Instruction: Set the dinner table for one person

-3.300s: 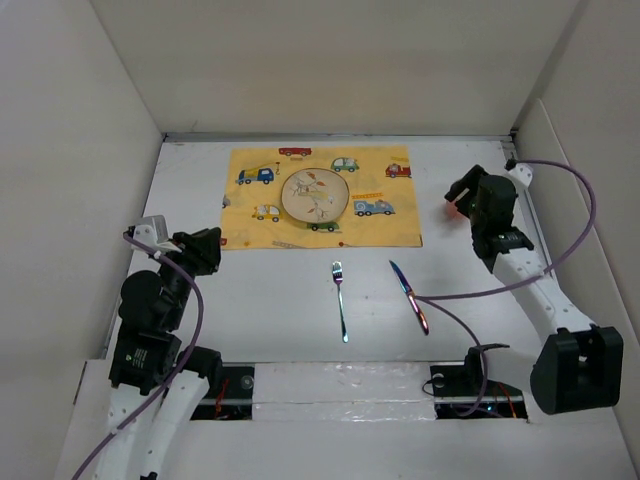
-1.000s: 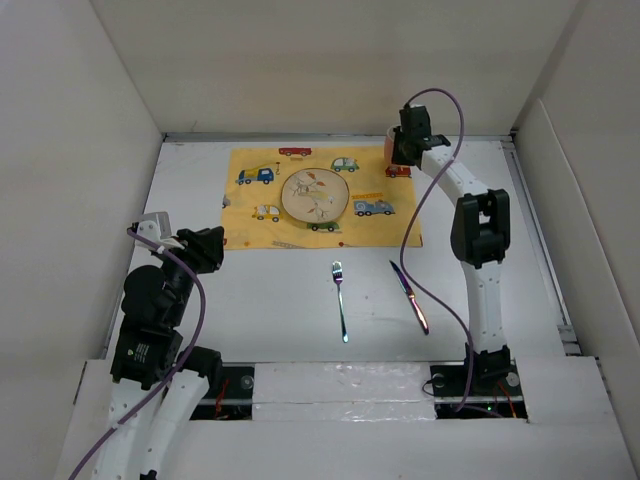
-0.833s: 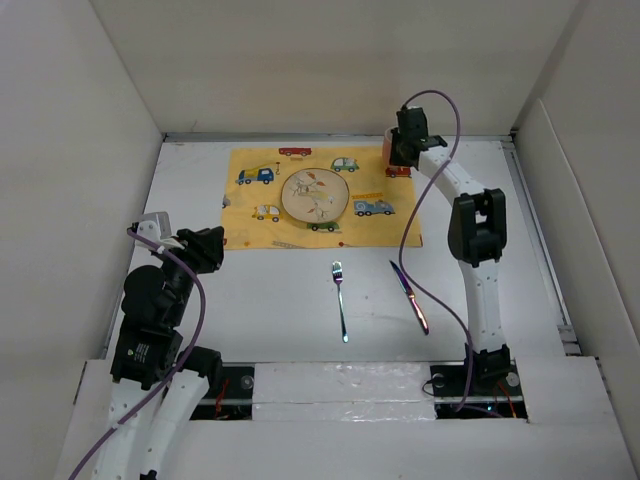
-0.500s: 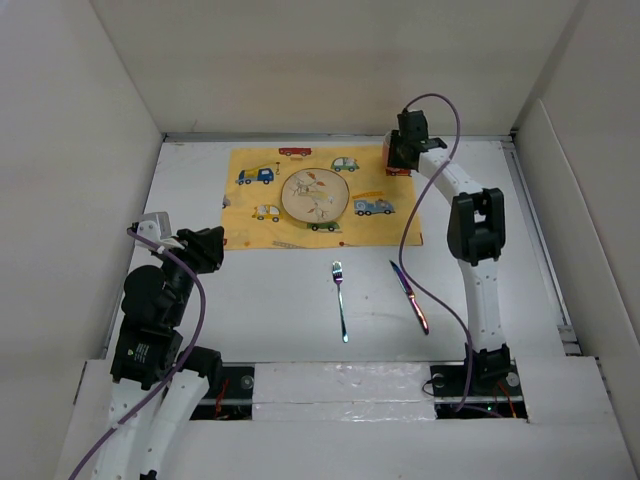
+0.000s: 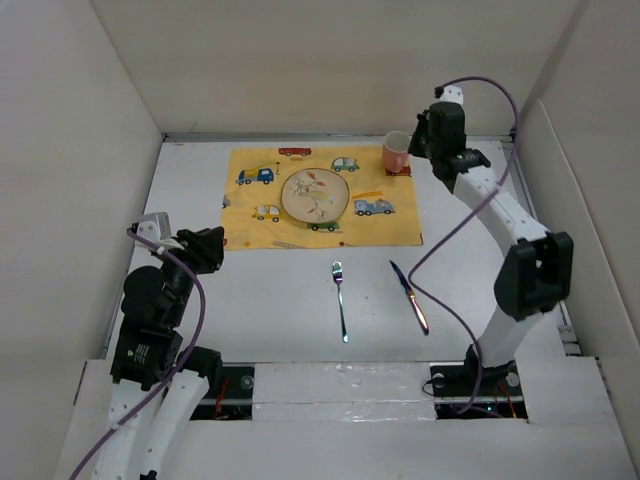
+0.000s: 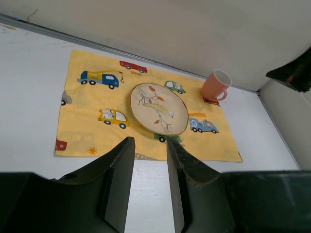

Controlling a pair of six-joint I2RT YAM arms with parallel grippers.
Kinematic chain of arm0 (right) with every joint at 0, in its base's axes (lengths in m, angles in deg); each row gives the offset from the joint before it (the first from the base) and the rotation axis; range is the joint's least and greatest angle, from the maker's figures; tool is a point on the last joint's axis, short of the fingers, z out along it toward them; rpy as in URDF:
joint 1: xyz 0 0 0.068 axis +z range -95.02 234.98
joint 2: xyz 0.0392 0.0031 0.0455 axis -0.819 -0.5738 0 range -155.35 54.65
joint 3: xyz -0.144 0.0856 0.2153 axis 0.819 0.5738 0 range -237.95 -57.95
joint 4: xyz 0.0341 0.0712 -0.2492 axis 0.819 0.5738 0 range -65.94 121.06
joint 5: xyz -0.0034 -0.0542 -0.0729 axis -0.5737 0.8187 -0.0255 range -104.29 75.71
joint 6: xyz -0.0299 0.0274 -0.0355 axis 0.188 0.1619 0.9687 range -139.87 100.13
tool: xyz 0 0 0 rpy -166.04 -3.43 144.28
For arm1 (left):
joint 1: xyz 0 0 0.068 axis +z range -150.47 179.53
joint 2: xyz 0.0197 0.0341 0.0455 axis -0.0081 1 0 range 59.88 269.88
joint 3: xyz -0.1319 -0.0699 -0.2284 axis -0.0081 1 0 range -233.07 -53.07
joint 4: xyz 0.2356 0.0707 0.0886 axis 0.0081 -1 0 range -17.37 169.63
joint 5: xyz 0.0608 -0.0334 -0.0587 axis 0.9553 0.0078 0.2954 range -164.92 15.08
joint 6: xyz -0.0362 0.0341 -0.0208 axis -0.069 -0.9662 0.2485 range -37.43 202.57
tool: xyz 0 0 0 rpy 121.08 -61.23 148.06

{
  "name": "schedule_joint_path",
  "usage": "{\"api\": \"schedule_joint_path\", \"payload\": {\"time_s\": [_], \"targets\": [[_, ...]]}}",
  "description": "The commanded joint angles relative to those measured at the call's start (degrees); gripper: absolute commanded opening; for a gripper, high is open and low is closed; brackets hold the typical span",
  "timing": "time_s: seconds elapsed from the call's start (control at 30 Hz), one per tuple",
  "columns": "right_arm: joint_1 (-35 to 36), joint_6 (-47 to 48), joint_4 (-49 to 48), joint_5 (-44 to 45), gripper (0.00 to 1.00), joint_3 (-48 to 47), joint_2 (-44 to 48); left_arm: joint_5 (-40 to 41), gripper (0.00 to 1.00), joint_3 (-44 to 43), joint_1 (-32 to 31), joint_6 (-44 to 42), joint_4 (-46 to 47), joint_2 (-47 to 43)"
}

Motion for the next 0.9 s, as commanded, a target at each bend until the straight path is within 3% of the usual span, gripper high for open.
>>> {"api": "schedule_joint_path", "payload": {"time_s": [0.0, 0.07, 0.17, 0.33, 0.4, 0.43, 0.53, 0.63, 0.87], "targets": [[6.0, -3.4, -11.2, -1.3, 0.00, 15.3, 11.7, -0.7, 0.30, -0.4, -0.4, -0.4, 3.4, -0.6], [12.1, -6.3, -16.0, -0.8, 0.00, 27.2, 20.4, -1.1, 0.30, -0.2, -0.4, -0.4, 3.9, -0.8], [19.4, -8.6, -19.0, 1.8, 0.00, 36.7, 23.7, -0.9, 0.30, -0.3, -0.4, -0.4, 3.3, -0.8], [34.9, -13.2, -7.2, 9.5, 0.00, 46.8, 32.7, -0.9, 0.31, -0.2, -0.4, -0.1, 3.8, -1.6], [38.3, -15.8, -6.4, 8.5, 0.11, 49.5, 34.4, -1.1, 0.31, -0.2, -0.4, -0.1, 3.7, -2.0], [41.3, -17.2, -5.0, 8.7, 0.25, 50.5, 34.8, -1.1, 0.31, -0.2, -0.4, 0.0, 3.9, -2.4], [44.9, -21.3, -2.9, 9.1, 0.48, 51.6, 32.0, -1.1, 0.31, -0.2, -0.4, 0.1, 3.8, -2.1], [47.8, -22.5, -4.6, 10.1, 0.52, 50.6, 27.7, -1.2, 0.31, -0.1, -0.4, 0.1, 4.0, -2.2], [47.8, -23.8, -6.5, 12.1, 0.51, 46.7, 16.2, -0.8, 0.31, -0.2, -0.4, 0.0, 3.8, -2.4]]}}
